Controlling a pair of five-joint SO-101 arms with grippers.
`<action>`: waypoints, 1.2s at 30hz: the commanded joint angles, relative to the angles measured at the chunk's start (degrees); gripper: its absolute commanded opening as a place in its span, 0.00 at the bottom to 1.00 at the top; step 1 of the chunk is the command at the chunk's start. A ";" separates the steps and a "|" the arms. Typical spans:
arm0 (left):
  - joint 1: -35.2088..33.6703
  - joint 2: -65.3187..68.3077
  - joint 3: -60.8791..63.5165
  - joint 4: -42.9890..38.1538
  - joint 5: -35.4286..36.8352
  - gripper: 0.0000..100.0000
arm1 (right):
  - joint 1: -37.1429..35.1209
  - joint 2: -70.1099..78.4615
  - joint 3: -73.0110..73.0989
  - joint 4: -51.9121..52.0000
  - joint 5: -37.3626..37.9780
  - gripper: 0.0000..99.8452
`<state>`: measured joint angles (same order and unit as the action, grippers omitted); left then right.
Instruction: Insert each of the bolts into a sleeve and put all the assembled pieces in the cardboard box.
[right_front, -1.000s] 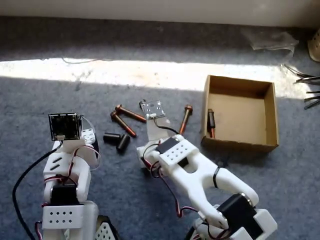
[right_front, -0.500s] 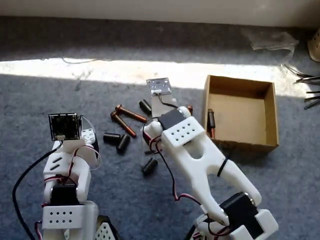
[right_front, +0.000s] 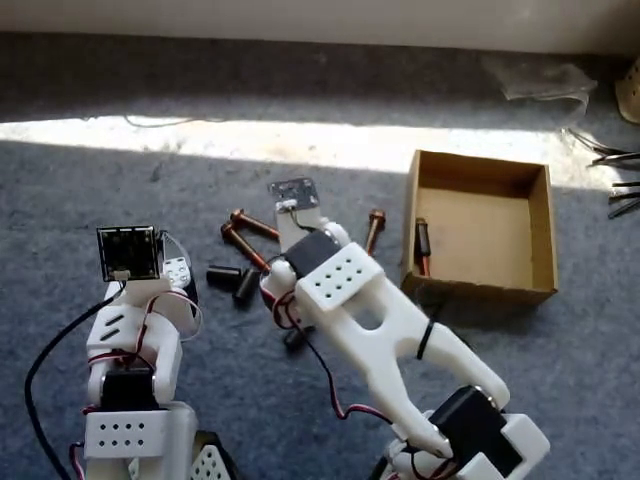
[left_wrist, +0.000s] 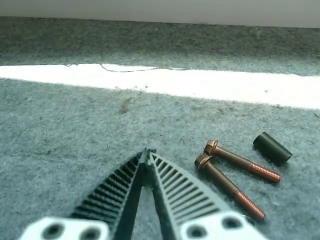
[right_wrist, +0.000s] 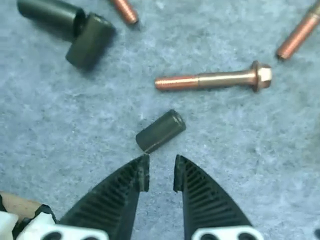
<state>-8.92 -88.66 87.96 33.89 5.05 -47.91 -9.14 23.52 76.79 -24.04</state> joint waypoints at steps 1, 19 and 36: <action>-0.57 -0.75 -1.27 -1.23 -0.53 0.01 | -3.82 -0.48 1.10 -2.86 -0.53 0.07; -0.66 -0.75 -1.27 -1.23 -0.53 0.01 | -4.62 -0.22 1.71 -5.49 -2.02 0.07; -6.29 -0.75 -1.10 -2.64 -0.26 0.01 | -4.44 1.71 1.63 -5.85 -23.03 0.07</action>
<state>-12.44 -88.66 87.96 33.89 5.05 -51.96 -8.26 25.45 72.04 -45.58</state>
